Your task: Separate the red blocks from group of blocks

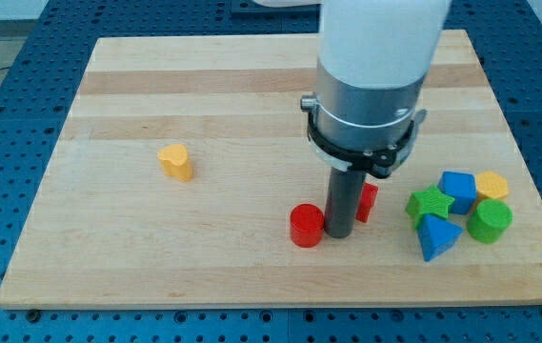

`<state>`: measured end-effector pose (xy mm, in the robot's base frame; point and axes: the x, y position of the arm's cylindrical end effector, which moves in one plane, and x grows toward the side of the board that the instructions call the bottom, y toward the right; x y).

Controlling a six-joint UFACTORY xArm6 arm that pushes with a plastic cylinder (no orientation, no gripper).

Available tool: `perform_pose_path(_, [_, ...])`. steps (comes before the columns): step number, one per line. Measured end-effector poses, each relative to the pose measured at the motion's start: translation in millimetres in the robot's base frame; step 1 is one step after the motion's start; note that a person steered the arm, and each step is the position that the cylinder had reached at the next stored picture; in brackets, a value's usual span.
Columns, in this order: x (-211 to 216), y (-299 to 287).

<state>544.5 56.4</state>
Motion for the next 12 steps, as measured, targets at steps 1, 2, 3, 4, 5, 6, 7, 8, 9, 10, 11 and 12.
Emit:
perform_pose_path(1, [22, 0])
perform_pose_path(2, [62, 9])
perform_pose_path(3, [62, -12])
perform_pose_path(4, [41, -54])
perform_pose_path(5, [41, -68])
perform_pose_path(6, [25, -45])
perform_pose_path(7, [-1, -45])
perform_pose_path(8, [-15, -42])
perform_pose_path(9, [-33, -19])
perform_pose_path(10, [-36, -5])
perform_pose_path(11, [-31, -7])
perform_pose_path(12, [2, -19])
